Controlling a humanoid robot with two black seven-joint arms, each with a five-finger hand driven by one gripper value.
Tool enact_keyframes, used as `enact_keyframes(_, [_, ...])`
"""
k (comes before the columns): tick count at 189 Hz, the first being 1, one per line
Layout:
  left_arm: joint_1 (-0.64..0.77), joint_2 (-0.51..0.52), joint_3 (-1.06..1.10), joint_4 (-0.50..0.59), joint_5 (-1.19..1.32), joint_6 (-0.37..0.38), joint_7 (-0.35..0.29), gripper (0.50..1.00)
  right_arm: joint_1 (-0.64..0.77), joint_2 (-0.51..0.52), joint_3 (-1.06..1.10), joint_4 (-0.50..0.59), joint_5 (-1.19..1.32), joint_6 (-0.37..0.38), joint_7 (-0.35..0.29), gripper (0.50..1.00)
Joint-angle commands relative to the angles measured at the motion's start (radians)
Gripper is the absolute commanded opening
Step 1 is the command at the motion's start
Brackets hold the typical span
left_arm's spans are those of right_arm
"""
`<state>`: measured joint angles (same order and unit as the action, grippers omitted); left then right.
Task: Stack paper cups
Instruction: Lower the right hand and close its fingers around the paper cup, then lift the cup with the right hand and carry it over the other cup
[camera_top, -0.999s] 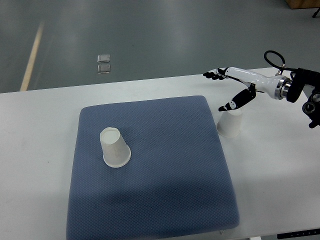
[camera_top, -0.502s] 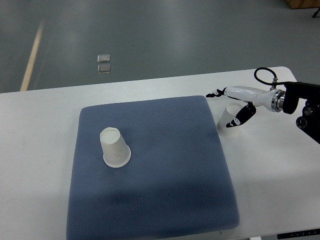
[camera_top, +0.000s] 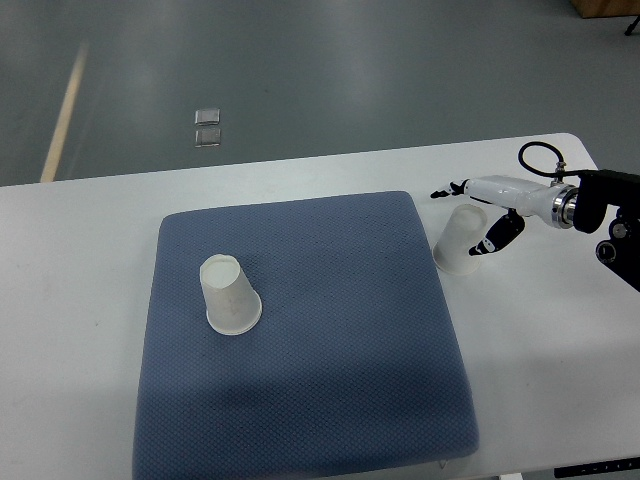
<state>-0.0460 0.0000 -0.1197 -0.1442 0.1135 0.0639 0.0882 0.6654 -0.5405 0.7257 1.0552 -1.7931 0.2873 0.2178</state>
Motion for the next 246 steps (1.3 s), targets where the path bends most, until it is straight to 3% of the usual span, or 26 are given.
enact_keyframes(1, [0.0, 0.0, 0.0, 0.0, 0.0, -0.001, 0.001, 1.0, -0.001, -0.001, -0.008, -0.018, -0.009, -0.025, 0.0, 0.879])
enact_keyframes(110, [0.0, 0.0, 0.0, 0.0, 0.0, -0.001, 0.001, 1.0, 0.0, 0.002, -0.014, -0.034, -0.02, -0.028, 0.0, 0.838])
enact_keyframes(154, [0.0, 0.0, 0.0, 0.0, 0.0, 0.001, -0.001, 1.0, 0.0, 0.002, -0.019, -0.035, -0.02, -0.028, 0.0, 0.791])
enact_keyframes(176, [0.0, 0.0, 0.0, 0.0, 0.0, 0.001, 0.001, 1.0, 0.002, 0.002, -0.017, -0.035, -0.02, -0.033, 0.0, 0.752])
enact_keyframes(194, [0.0, 0.0, 0.0, 0.0, 0.0, 0.001, -0.001, 1.0, 0.002, 0.001, -0.017, -0.035, -0.02, -0.05, 0.0, 0.64])
enact_keyframes(214, [0.0, 0.0, 0.0, 0.0, 0.0, -0.001, -0.001, 1.0, 0.008, 0.001, -0.017, -0.034, -0.02, -0.056, -0.002, 0.552])
enact_keyframes(246, [0.0, 0.0, 0.0, 0.0, 0.0, 0.001, 0.001, 1.0, 0.031, 0.001, -0.014, -0.031, -0.014, -0.057, 0.0, 0.545])
